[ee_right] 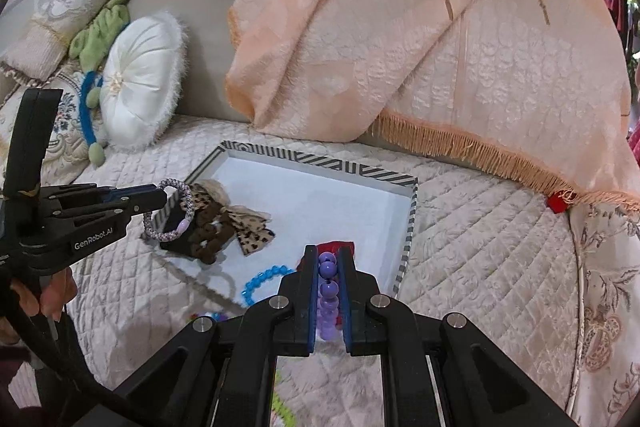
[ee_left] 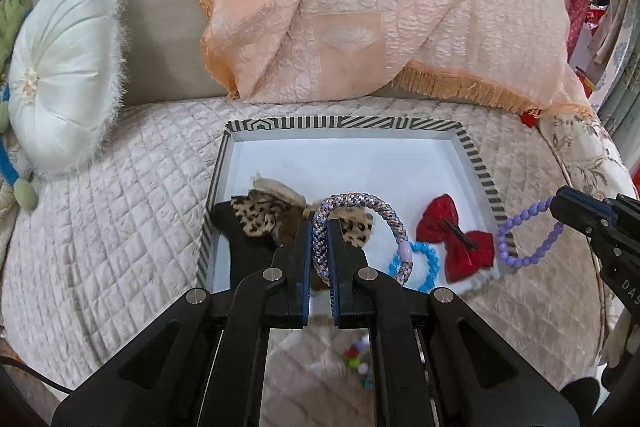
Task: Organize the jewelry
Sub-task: 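Carry the grey braided bracelet over the tray with the left tool while the right tool carries the purple bracelet, then open both tools to drop the grey and purple bracelets into the tray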
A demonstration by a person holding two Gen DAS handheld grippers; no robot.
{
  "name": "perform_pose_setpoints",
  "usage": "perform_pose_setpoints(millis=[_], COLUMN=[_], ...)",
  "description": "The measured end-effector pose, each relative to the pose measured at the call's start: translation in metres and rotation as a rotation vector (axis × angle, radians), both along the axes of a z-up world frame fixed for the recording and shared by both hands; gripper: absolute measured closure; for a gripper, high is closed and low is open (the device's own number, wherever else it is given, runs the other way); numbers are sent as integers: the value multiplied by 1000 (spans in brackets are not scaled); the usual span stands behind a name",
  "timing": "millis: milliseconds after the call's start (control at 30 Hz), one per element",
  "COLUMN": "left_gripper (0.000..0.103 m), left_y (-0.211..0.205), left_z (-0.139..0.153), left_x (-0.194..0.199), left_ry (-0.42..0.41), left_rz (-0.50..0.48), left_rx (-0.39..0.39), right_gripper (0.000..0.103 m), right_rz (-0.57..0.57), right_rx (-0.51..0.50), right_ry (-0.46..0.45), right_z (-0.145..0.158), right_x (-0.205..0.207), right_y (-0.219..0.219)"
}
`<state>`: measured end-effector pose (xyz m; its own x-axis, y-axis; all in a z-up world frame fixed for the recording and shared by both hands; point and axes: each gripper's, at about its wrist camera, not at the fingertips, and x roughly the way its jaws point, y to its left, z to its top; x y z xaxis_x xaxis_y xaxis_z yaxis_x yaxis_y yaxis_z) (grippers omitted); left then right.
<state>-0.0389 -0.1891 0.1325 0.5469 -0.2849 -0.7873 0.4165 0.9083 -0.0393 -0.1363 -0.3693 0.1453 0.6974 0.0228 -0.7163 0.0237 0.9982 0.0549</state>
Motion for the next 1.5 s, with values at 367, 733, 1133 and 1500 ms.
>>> perform_pose_setpoints(millis=[367,733,1133,1500], left_gripper=[97,97,94,57], left_y=[-20,-24,-13,0], left_z=[-30,-71,-87,-56], left_x=[76,131,142,103], left_ry=[85,143,166,125], left_rz=[61,160,191,183], left_rx=[-34,14,20,-24], right_gripper=[94,94,92,69], right_rz=[-19,-112,-162,-138], right_rx=[39,38,77,93], right_ry=[43,134,158,82], right_z=[-26,-76,-102,-64], right_x=[75,124,121,69], right_y=[-16,-50,-65,-40])
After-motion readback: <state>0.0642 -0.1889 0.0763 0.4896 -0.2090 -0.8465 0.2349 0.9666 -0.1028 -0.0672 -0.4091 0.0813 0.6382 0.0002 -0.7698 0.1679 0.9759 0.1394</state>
